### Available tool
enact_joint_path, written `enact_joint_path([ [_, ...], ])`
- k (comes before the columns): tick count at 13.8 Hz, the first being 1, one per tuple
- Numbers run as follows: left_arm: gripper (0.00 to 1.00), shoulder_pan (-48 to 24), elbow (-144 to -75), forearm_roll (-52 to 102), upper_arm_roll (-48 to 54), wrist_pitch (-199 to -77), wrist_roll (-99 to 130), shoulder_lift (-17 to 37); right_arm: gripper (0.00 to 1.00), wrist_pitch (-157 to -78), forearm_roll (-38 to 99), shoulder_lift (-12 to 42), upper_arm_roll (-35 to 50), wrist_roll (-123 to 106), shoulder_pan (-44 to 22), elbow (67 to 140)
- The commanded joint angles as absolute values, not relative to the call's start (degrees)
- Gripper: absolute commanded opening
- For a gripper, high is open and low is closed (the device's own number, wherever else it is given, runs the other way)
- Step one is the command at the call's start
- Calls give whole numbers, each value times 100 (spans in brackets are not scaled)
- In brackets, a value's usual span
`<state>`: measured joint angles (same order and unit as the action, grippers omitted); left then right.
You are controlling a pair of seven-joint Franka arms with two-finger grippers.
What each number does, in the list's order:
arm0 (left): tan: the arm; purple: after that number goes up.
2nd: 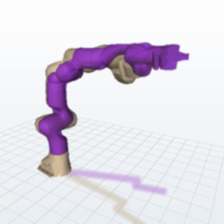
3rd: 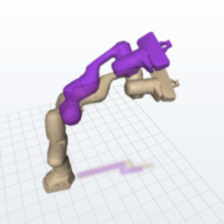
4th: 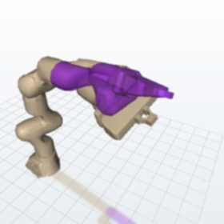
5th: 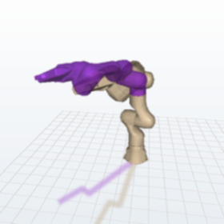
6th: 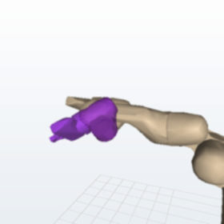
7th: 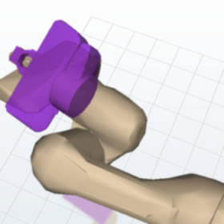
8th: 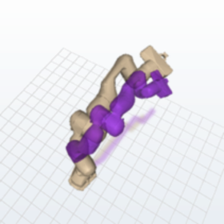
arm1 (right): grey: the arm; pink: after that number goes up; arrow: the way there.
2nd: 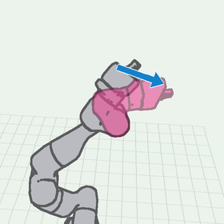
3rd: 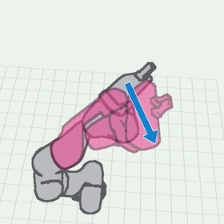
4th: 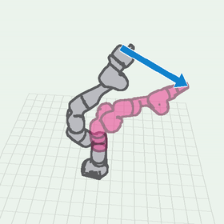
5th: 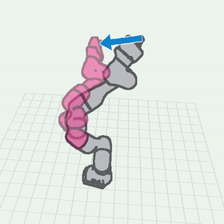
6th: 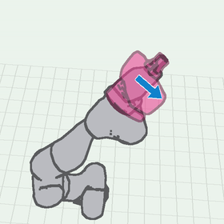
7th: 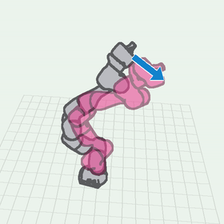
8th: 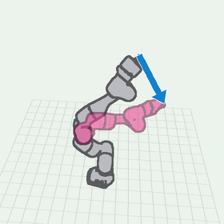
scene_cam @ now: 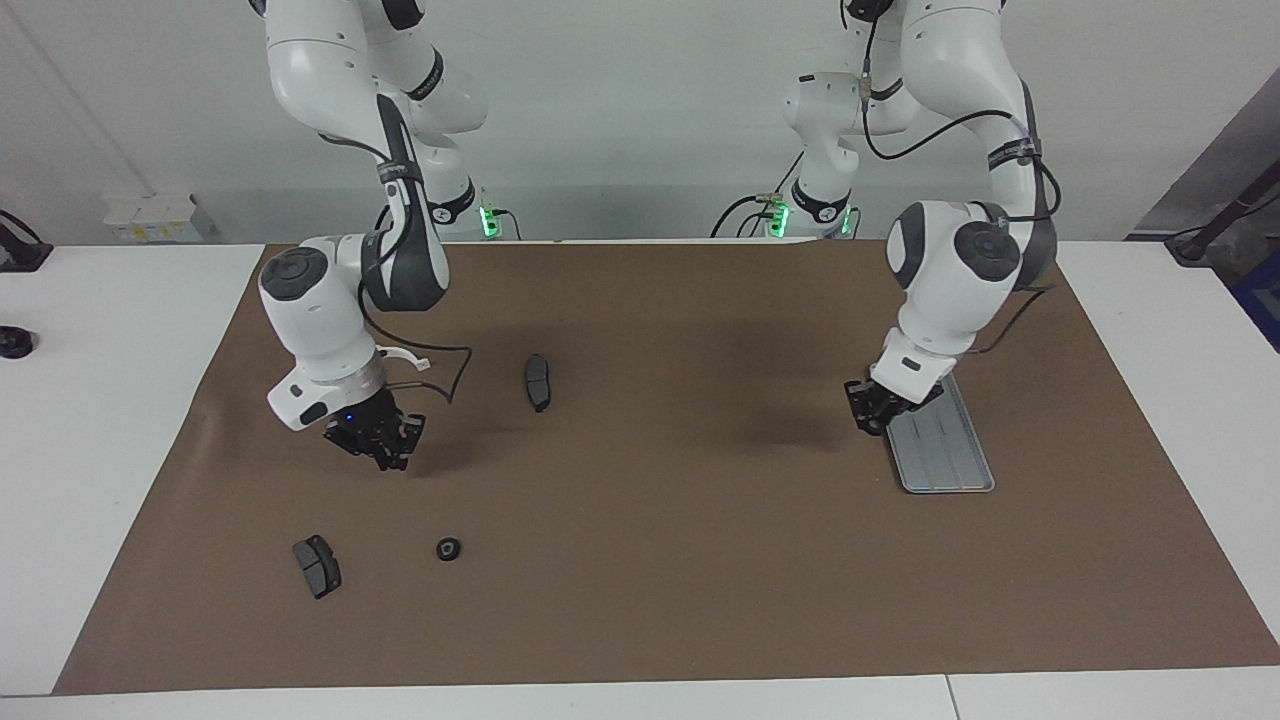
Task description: Pick bearing gear from pile to tray
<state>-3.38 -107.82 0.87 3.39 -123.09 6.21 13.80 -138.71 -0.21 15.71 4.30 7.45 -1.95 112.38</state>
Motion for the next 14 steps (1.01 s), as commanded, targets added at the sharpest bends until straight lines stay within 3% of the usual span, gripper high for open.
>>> enact_joint_path([
  [1,0,200,-10985,132,396,-12234,-41,1292,0,-13904,114,1520,448,1910,-885,11215],
  [7,0,782,-12162,141,378,-12804,-781,880,0,-14475,79,1748,440,3698,-2520,11093],
  [10,0,791,-12331,132,378,-12885,-844,852,0,-14432,-17,2555,422,4638,-3223,10094],
  [14,26,791,-12305,132,369,-12885,-1028,853,0,-14317,-289,3285,431,5264,-3717,9222],
])
